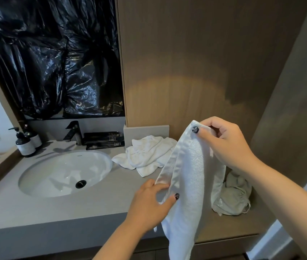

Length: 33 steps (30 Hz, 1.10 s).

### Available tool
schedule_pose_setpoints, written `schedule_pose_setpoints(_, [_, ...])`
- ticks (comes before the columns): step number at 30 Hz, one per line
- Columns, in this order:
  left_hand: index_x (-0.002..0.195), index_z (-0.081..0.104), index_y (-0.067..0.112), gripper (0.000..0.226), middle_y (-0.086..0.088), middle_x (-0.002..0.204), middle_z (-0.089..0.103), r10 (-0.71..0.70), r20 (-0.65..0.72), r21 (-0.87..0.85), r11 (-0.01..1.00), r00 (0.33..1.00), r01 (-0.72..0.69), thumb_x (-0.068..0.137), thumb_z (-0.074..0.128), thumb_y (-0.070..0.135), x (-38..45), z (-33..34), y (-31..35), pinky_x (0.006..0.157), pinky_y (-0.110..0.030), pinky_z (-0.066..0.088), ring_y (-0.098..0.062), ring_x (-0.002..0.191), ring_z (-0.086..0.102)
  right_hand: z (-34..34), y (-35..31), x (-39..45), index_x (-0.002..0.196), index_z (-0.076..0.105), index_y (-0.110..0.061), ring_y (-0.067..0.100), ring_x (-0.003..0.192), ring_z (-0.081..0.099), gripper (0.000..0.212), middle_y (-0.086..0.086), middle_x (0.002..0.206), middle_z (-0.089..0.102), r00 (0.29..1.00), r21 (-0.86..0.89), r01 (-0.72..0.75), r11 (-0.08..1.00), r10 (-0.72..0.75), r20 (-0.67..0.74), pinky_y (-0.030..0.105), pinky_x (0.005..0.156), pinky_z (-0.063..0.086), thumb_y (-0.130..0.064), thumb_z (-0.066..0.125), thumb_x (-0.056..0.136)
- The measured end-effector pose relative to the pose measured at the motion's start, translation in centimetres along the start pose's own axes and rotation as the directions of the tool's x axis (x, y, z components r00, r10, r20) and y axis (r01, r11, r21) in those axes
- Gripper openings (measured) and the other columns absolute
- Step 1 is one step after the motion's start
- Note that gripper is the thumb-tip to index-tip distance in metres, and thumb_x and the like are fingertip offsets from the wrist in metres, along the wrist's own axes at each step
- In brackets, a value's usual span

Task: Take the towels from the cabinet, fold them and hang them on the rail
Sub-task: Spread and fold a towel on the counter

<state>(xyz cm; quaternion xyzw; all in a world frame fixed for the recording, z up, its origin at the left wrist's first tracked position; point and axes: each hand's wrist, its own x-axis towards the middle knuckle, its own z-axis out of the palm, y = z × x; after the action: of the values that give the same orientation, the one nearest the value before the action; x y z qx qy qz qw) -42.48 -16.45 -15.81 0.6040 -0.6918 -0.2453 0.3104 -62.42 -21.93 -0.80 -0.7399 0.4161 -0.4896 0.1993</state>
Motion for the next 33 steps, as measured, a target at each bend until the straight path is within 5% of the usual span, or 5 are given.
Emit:
schedule_pose_setpoints(5, [0.093,0.072,0.029,0.014,0.009,0.105,0.053,-0.035,-0.072,0.062,0.997,0.997,0.039,0.091,0.061,0.037,0.2,1.2,-1.0,0.094,-0.029,0.044,-0.01,0.106,0.05,-0.4,1.1,0.5,0.088,0.079,-0.022,0.004,0.083,0.064,0.007,-0.009,0.088,0.071,0.995,0.052,-0.098,0.994,0.099,-0.011,0.01,0.067,0.047,-0.017,0.076,0.084])
schedule_pose_setpoints(12, [0.084,0.039,0.024,0.014,0.007,0.09,0.044,0.005,-0.169,-0.125,0.992,0.986,-0.026,0.098,0.036,0.028,-1.0,1.8,-1.8,0.074,-0.041,0.047,-0.013,0.078,0.047,-1.7,2.3,0.6,0.092,0.077,-0.022,0.008,0.09,0.065,0.007,-0.009,0.092,0.072,0.961,0.084,-0.27,0.959,0.274,-0.041,0.018,0.069,0.05,-0.022,0.074,0.086])
schedule_pose_setpoints(18, [0.096,0.045,0.026,0.027,0.009,0.08,0.055,0.068,-0.129,-0.248,0.964,0.989,-0.099,0.098,0.032,0.05,-2.0,2.4,-1.8,0.062,-0.037,0.044,-0.008,0.067,0.05,-2.8,3.3,0.9,0.091,0.075,-0.017,0.014,0.092,0.063,0.006,0.0,0.094,0.07,0.932,0.127,-0.33,0.936,0.344,-0.114,0.02,0.069,0.045,-0.02,0.073,0.087])
schedule_pose_setpoints(26, [0.113,0.063,0.027,0.026,0.017,0.108,0.058,0.394,-0.077,-0.193,0.895,0.916,-0.401,0.097,0.053,0.046,-1.8,3.7,-1.5,0.081,-0.021,0.049,-0.008,0.099,0.061,-3.5,3.7,1.8,0.085,0.075,-0.021,-0.004,0.075,0.062,0.005,-0.011,0.082,0.069,0.95,0.058,-0.288,0.956,0.292,-0.106,0.014,0.064,0.049,-0.017,0.075,0.083])
schedule_pose_setpoints(33, [0.088,0.07,0.028,0.063,0.014,0.09,0.052,0.223,0.079,-0.17,0.963,0.972,-0.207,0.083,0.037,0.081,-1.5,3.2,-3.3,0.074,-0.018,0.042,-0.006,0.083,0.054,-4.2,5.1,2.1,0.091,0.075,-0.019,-0.007,0.083,0.062,0.011,-0.013,0.092,0.071,0.972,-0.027,-0.23,0.973,0.229,-0.048,0.005,0.069,0.047,-0.011,0.073,0.085])
